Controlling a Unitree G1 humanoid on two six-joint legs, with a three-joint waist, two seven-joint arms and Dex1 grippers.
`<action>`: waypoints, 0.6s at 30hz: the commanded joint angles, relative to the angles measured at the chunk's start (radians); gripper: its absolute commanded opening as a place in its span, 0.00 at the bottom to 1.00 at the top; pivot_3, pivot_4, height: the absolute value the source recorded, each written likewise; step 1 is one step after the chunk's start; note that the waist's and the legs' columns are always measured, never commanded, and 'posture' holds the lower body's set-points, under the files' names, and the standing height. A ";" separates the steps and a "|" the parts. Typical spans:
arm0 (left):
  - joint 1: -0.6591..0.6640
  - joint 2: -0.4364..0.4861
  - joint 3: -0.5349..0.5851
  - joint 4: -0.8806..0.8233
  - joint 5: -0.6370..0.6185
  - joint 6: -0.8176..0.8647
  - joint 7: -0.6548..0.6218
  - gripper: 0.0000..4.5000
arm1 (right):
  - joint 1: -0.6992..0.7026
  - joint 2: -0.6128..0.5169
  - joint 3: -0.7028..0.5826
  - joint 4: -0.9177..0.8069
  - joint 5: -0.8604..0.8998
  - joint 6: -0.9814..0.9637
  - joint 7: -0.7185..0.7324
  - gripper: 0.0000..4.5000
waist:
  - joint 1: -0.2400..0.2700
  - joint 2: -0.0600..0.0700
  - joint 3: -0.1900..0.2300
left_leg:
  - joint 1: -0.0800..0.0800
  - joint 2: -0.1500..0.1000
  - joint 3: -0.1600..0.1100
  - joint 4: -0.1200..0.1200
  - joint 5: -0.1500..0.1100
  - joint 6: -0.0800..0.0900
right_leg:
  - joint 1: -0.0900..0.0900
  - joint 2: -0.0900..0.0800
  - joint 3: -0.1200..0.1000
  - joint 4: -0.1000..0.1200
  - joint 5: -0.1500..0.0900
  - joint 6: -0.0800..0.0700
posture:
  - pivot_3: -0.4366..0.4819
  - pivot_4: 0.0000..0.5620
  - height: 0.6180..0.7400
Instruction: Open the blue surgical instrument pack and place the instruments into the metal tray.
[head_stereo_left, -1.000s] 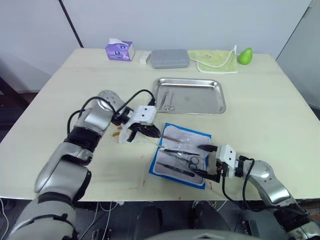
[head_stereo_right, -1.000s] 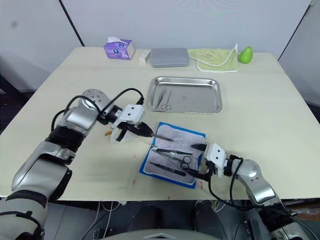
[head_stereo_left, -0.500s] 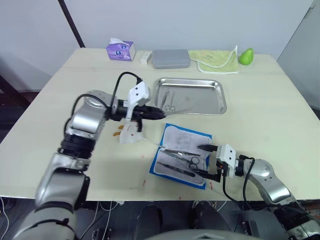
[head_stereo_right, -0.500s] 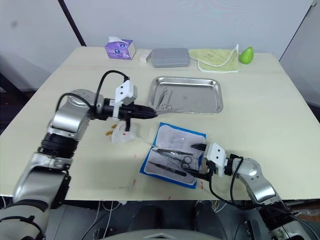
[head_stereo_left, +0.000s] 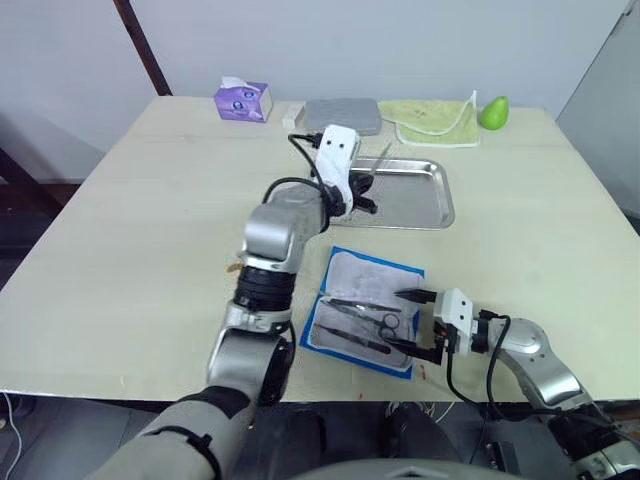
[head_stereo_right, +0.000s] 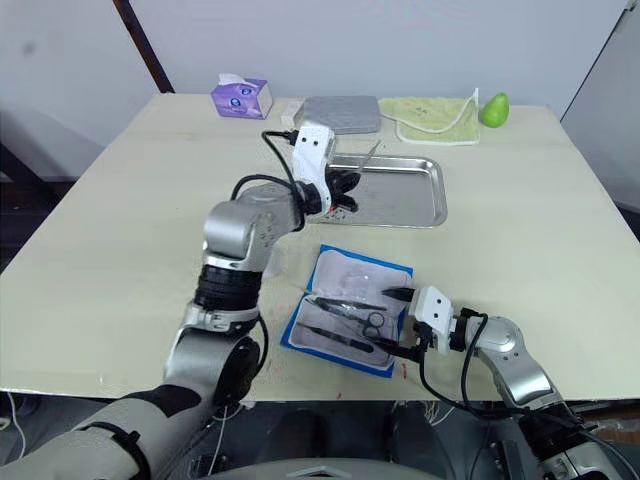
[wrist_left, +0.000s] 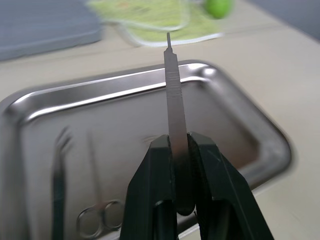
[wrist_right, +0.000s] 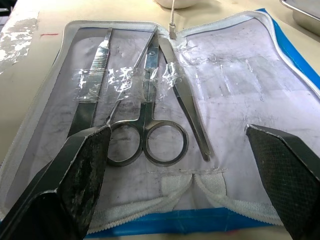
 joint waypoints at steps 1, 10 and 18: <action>-0.066 -0.039 0.034 0.112 0.014 -0.095 0.082 0.01 | 0.065 -0.048 0.040 0.130 -0.103 0.078 -0.002 1.00 | 0.001 0.000 0.000 | 0.000 0.000 0.000 0.000 0.000 0.000 | 0.000 0.000 0.000 0.000 0.000 0.000 | 0.48 0.27 0.97; -0.174 -0.103 0.021 0.512 0.077 -0.345 0.219 0.01 | 0.087 -0.036 0.047 0.159 -0.114 0.041 -0.019 1.00 | 0.002 0.000 0.001 | -0.001 -0.002 0.000 0.000 0.000 0.000 | 0.001 -0.001 -0.002 -0.002 0.000 0.001 | 0.48 0.27 0.97; -0.218 -0.118 0.053 0.691 0.067 -0.426 0.257 0.01 | 0.077 -0.058 0.036 0.067 -0.088 0.124 -0.019 1.00 | 0.001 0.000 0.002 | -0.002 -0.002 0.001 0.000 0.000 0.000 | 0.001 -0.001 -0.003 -0.002 0.000 0.001 | 0.48 0.27 0.97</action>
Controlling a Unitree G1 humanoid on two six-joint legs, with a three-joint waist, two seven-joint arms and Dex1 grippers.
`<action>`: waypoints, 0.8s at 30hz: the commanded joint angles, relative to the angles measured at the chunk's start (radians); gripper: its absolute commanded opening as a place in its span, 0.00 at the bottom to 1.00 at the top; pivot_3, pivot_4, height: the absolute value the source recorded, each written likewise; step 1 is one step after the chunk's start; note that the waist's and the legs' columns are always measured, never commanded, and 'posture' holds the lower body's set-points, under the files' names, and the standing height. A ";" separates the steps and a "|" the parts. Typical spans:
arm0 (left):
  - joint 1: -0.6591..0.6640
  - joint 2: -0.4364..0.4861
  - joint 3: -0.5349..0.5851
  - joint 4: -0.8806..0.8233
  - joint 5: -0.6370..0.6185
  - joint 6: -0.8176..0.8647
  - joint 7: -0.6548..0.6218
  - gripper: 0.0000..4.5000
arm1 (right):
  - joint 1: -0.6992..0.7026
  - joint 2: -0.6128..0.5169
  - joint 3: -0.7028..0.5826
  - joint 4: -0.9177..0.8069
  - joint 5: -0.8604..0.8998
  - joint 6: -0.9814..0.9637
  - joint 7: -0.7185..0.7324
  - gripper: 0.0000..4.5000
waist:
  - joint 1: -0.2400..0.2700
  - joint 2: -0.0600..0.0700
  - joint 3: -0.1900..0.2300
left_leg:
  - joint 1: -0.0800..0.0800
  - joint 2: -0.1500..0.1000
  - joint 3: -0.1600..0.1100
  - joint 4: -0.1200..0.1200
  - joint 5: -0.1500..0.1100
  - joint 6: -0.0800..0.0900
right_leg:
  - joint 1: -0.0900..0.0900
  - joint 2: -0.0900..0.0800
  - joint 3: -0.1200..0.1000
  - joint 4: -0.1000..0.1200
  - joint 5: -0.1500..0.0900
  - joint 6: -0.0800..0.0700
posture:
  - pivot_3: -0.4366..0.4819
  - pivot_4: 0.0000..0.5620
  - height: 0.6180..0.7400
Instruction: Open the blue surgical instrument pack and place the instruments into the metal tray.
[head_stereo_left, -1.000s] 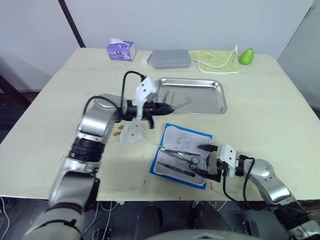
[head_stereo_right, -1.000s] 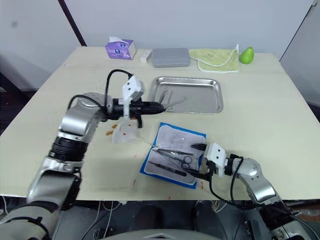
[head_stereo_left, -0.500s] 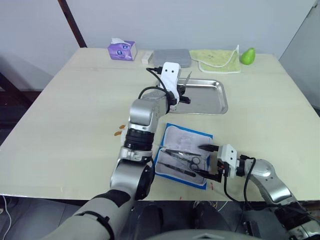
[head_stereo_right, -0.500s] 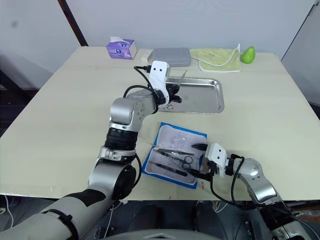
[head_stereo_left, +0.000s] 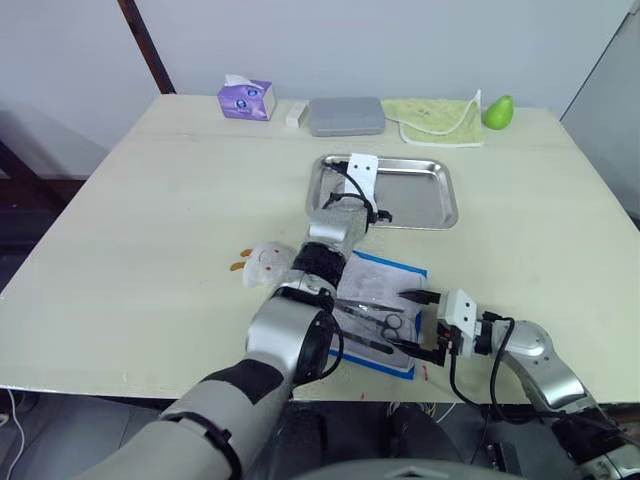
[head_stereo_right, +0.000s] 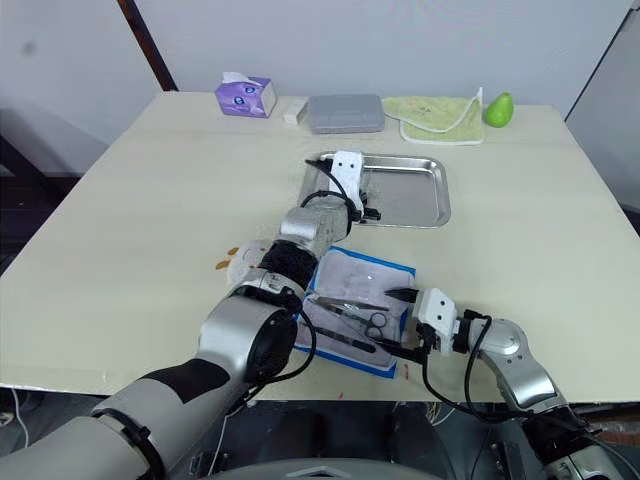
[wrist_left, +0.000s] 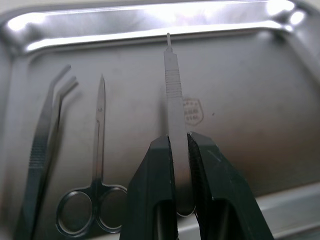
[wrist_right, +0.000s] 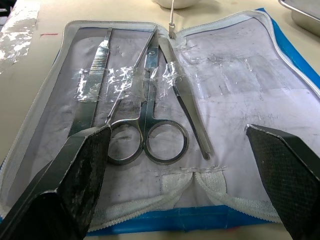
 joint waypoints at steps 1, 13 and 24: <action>-0.045 -0.001 0.019 0.033 -0.002 -0.043 0.032 0.01 | 0.061 -0.050 0.039 0.076 -0.092 0.131 -0.008 1.00 | 0.000 0.000 0.000 | 0.000 0.000 0.000 0.000 0.000 0.000 | 0.000 0.000 0.000 0.000 0.000 0.000 | 0.48 0.27 0.97; -0.039 0.004 0.036 0.087 -0.003 -0.068 0.065 0.01 | 0.052 -0.042 0.040 0.071 -0.096 0.149 -0.016 1.00 | 0.000 0.001 0.001 | 0.000 0.000 0.000 0.000 0.000 0.000 | 0.000 0.000 -0.001 0.000 0.000 0.000 | 0.48 0.27 0.97; -0.025 0.000 0.045 0.049 -0.016 -0.060 0.065 0.47 | 0.049 -0.036 0.042 0.100 -0.103 0.127 -0.017 1.00 | 0.000 0.001 0.001 | 0.000 0.000 0.000 0.000 0.000 0.000 | 0.000 0.000 -0.001 0.000 0.000 0.000 | 0.48 0.27 0.97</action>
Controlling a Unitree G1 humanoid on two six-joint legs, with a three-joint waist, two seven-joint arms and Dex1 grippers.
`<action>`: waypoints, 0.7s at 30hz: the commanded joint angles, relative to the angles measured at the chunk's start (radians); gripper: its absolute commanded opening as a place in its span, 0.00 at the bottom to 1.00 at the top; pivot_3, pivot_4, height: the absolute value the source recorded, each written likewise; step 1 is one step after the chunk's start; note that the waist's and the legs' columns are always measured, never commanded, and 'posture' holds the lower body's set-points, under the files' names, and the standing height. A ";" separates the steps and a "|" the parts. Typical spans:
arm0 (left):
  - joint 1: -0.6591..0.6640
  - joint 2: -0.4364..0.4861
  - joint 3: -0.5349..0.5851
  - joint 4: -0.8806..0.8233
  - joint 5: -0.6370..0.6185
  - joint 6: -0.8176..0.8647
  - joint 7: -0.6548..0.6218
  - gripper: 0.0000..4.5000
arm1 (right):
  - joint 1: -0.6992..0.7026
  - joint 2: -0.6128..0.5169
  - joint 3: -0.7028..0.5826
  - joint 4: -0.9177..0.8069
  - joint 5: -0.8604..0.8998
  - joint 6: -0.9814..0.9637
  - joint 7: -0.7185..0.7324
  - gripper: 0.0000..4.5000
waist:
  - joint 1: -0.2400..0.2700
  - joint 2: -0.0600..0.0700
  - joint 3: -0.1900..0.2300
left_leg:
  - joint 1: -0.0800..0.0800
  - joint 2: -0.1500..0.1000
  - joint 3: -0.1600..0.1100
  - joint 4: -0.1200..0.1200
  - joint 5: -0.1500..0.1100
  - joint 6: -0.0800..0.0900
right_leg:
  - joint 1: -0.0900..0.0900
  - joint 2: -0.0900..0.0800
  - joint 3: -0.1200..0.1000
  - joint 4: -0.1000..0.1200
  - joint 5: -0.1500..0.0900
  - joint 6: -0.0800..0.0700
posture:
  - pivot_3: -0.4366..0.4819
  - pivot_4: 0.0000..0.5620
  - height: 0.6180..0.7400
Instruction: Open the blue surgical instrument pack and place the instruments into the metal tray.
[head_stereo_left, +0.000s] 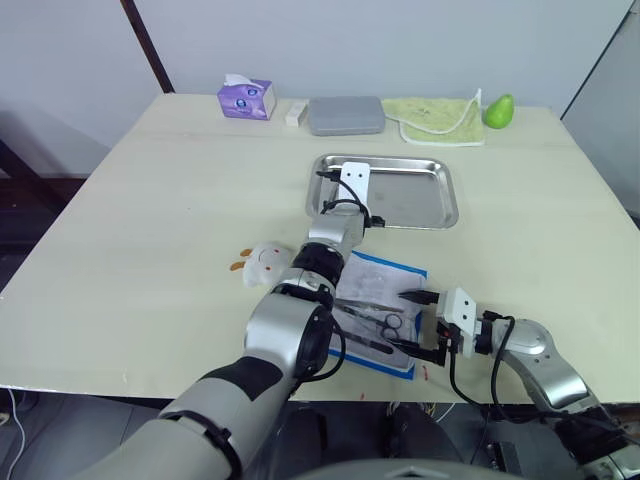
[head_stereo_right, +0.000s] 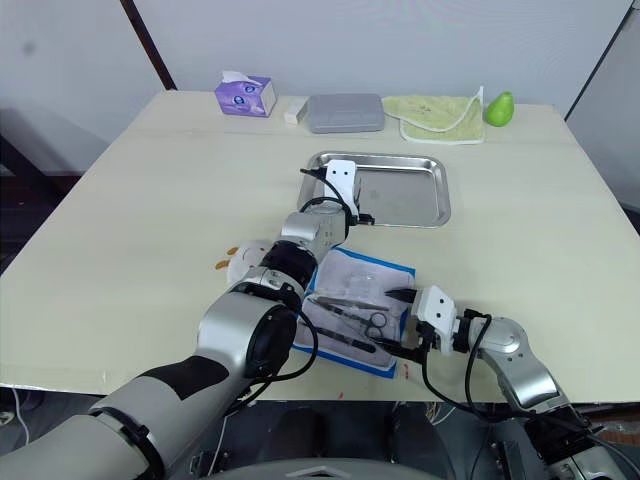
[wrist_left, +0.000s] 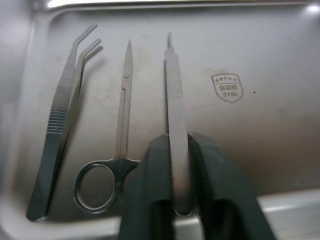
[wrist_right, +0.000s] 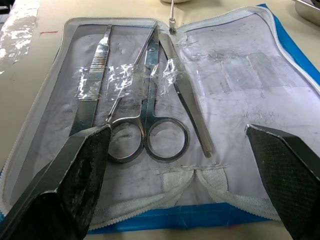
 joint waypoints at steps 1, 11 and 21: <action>-0.004 -0.005 0.001 -0.076 -0.010 -0.012 -0.006 0.59 | 0.049 -0.026 0.043 0.136 -0.104 0.068 -0.014 1.00 | 0.000 0.000 0.000 | 0.000 0.000 0.000 0.000 0.000 0.000 | 0.000 0.000 0.000 0.000 0.000 0.000 | 0.48 0.27 0.97; 0.165 0.051 -0.059 -0.559 -0.100 0.050 -0.269 0.59 | 0.052 -0.021 0.042 0.154 -0.105 0.048 -0.014 1.00 | -0.002 0.002 0.001 | 0.001 0.000 0.000 -0.001 0.000 0.000 | 0.000 0.000 0.001 0.000 0.000 0.000 | 0.48 0.27 0.97; 0.510 0.371 -0.143 -0.971 -0.289 -0.097 -0.946 0.59 | 0.046 -0.012 0.037 0.200 -0.097 -0.003 0.002 1.00 | -0.003 0.006 0.002 | 0.003 0.000 0.001 -0.004 0.003 -0.005 | 0.000 -0.001 0.001 0.000 0.000 0.000 | 0.48 0.27 0.97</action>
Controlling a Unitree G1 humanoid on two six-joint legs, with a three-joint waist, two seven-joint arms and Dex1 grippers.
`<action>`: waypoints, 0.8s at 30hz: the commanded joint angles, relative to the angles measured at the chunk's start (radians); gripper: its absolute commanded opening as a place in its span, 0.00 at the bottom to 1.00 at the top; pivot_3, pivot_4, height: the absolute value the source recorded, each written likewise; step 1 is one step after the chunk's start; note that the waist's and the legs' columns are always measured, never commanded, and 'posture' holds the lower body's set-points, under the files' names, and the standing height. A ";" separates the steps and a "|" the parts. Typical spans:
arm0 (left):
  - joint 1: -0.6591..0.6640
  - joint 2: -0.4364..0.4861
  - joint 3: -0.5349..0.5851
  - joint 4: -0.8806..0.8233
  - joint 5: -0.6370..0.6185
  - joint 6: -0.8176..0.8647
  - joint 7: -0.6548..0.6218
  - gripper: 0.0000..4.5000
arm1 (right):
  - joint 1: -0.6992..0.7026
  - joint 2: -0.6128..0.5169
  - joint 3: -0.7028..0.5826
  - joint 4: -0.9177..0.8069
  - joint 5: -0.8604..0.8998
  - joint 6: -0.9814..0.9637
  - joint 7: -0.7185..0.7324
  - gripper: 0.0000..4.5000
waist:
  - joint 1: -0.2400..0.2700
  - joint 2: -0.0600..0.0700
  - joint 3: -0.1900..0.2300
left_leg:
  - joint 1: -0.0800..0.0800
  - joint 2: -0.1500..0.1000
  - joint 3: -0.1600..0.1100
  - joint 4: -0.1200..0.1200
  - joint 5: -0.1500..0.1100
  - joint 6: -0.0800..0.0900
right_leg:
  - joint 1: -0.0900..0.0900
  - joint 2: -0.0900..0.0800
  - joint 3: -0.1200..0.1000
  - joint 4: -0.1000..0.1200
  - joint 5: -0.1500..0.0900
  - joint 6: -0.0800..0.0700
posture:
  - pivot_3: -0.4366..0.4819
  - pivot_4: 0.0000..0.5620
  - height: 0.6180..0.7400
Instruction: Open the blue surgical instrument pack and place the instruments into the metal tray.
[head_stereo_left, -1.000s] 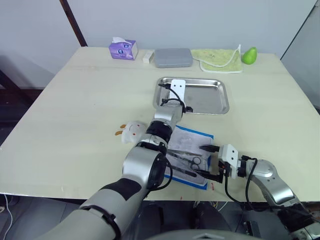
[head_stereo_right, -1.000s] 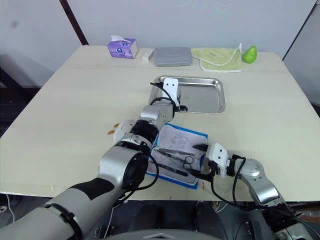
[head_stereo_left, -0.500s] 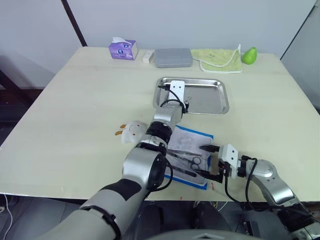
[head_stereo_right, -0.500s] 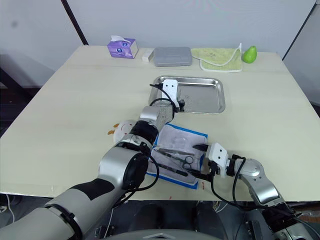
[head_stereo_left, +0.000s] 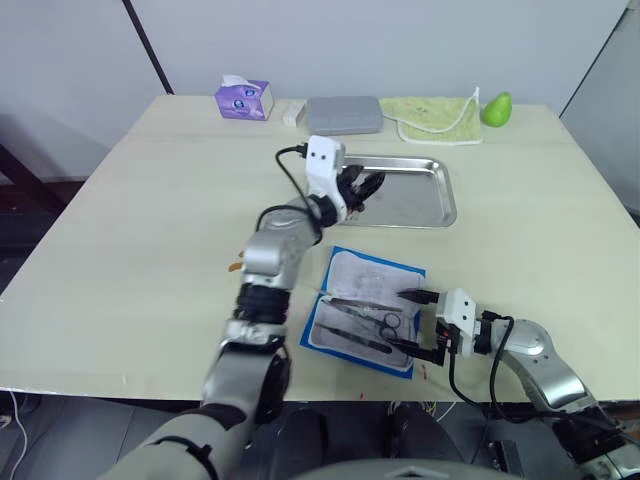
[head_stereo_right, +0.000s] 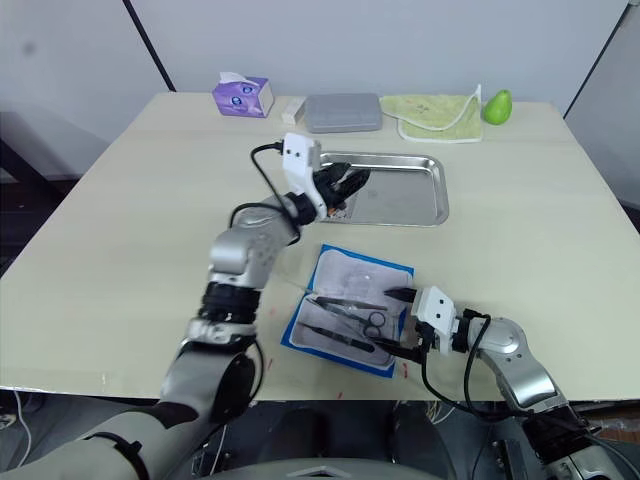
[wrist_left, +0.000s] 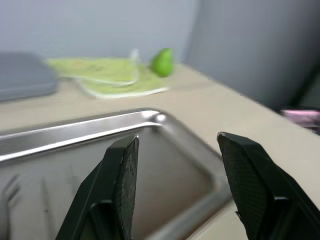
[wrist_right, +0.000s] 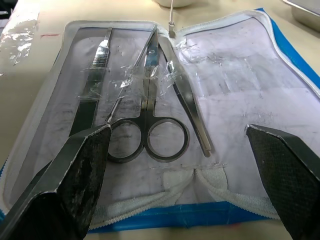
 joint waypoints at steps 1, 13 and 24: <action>0.083 0.149 -0.027 -0.121 -0.066 -0.055 -0.270 0.59 | 0.051 -0.023 0.036 0.180 -0.101 0.035 -0.001 1.00 | 0.000 0.000 0.000 | 0.000 0.000 0.000 0.000 0.000 0.000 | 0.000 0.000 0.000 0.000 0.000 0.000 | 0.48 0.27 0.97; 0.344 0.517 0.050 -0.101 -0.178 -0.188 -0.764 0.78 | 0.057 -0.027 0.024 0.228 -0.097 -0.022 0.021 1.00 | 0.003 -0.006 -0.003 | 0.001 0.002 -0.004 -0.001 0.000 0.001 | 0.001 -0.003 -0.002 -0.001 -0.003 -0.005 | 0.48 0.27 0.97; 0.441 0.687 0.181 -0.124 -0.243 -0.134 -0.808 0.98 | 0.086 -0.032 -0.004 0.244 -0.055 -0.093 0.085 1.00 | 0.026 -0.007 -0.004 | -0.001 0.003 -0.003 -0.002 0.000 0.001 | -0.001 -0.006 -0.002 -0.007 -0.003 -0.004 | 0.48 0.27 0.97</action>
